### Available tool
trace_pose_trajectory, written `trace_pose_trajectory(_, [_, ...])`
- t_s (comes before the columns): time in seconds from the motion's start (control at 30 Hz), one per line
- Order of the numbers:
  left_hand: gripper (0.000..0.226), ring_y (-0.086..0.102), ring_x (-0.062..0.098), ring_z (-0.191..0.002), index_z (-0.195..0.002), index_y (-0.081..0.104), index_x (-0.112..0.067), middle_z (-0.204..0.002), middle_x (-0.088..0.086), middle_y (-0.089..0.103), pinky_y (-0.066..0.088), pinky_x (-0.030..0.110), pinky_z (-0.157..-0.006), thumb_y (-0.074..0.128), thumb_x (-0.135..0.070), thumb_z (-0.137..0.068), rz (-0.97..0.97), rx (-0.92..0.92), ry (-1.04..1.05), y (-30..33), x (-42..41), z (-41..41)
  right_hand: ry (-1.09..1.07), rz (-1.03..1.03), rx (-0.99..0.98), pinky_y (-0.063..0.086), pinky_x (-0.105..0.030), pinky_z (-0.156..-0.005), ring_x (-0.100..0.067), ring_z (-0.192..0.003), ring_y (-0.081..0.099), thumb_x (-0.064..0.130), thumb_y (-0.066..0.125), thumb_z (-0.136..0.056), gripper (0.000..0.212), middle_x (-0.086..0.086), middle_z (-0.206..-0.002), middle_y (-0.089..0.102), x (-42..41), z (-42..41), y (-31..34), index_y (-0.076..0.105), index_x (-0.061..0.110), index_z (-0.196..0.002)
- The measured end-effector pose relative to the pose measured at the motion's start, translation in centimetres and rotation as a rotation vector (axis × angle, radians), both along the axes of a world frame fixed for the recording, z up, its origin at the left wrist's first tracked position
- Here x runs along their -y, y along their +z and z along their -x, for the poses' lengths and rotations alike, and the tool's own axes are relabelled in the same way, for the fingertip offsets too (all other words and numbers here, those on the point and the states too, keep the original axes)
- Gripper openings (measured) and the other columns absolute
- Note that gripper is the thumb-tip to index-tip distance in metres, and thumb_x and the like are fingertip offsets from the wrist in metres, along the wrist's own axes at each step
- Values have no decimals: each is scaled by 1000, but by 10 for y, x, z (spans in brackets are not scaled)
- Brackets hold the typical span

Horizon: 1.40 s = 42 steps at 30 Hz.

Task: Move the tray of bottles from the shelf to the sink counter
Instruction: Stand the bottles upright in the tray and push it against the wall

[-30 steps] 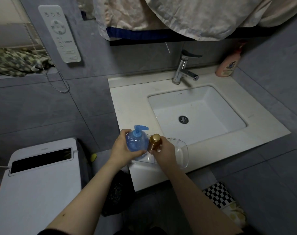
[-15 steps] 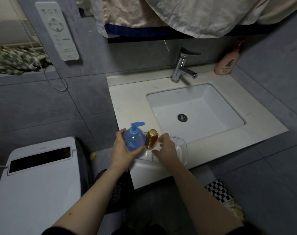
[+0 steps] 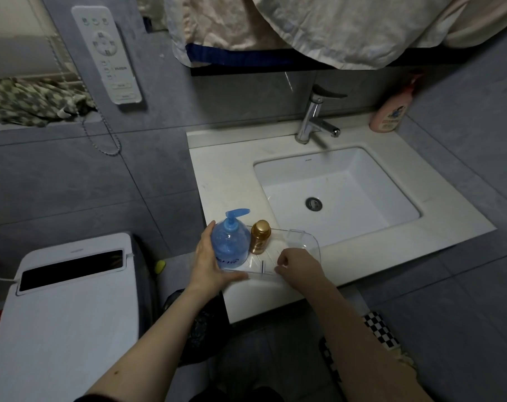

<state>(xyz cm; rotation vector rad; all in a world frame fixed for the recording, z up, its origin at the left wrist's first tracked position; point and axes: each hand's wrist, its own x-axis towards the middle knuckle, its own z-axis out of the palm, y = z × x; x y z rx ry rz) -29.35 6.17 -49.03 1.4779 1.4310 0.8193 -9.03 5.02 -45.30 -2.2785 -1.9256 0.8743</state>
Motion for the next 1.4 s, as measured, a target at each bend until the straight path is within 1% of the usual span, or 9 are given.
trace_pose_trajectory(0.2, [138,40,21,-134,-144,16,-35,-147,0,37,39,48,-109,90,-56,-30,-28,57,148,-5,2,-12,22,-174,22,42,-32,-88,-22,-106,54,28,52,-91,26,-8,-117,58,-1,3,3,57,12,-111])
trace_pose_trajectory(0.37, [131,37,23,-135,-145,18,-27,-147,3,37,35,48,-111,95,-35,-40,-62,40,272,-5,0,-27,46,-314,49,44,-33,-87,-23,-101,56,30,54,-90,28,-10,-109,63,0,-1,-1,62,10,-108])
trace_pose_trajectory(0.47, [132,34,26,-138,-148,16,-19,-149,6,34,33,49,-113,95,-32,-43,-49,28,329,-6,-4,-32,89,-354,108,38,-38,-98,-25,-110,51,30,54,-89,29,-8,-115,62,0,-5,-11,60,14,-112])
trace_pose_trajectory(0.6, [135,24,26,-143,-150,13,-17,-155,7,23,23,44,-117,95,-28,-43,-73,26,367,-5,-10,-37,122,-261,153,12,-46,-116,-32,-142,16,30,45,-94,49,-11,-151,30,5,-11,-20,30,19,-140])
trace_pose_trajectory(0.7, [133,14,25,-147,-151,10,-15,-159,9,11,18,34,-116,94,-23,-47,-99,3,424,-5,-9,-41,212,-241,229,2,-48,-116,-34,-144,-5,35,41,-95,64,-10,-158,2,10,-13,-25,3,28,-146])
trace_pose_trajectory(0.77, [128,21,25,-145,-151,11,-16,-158,8,18,23,33,-113,92,-21,-52,-97,42,491,-5,-5,-47,247,-239,223,5,-51,-116,-37,-143,-6,34,47,-93,72,-10,-158,-5,11,-14,-30,-4,33,-145])
trace_pose_trajectory(0.9, [118,31,23,-141,-150,17,-14,-154,7,30,25,25,-107,90,-17,-57,-79,101,570,-7,-3,-56,274,-316,230,11,-54,-114,-42,-142,1,31,56,-88,79,-12,-158,0,5,-18,-39,1,35,-145])
trace_pose_trajectory(1.13, [114,36,24,-137,-148,24,-13,-149,6,37,32,39,-113,90,-21,-56,-71,105,589,-6,-23,-56,337,-316,248,1,-55,-114,-41,-141,-12,30,51,-91,81,-10,-157,-8,-16,-22,-40,-10,34,-143])
trace_pose_trajectory(1.4, [113,38,22,-135,-146,28,-13,-147,6,39,31,30,-110,92,-17,-52,-58,114,598,-3,-51,-52,339,-318,222,-1,-57,-113,-41,-141,-13,29,50,-92,78,-11,-157,-8,-40,-18,-38,-9,33,-144])
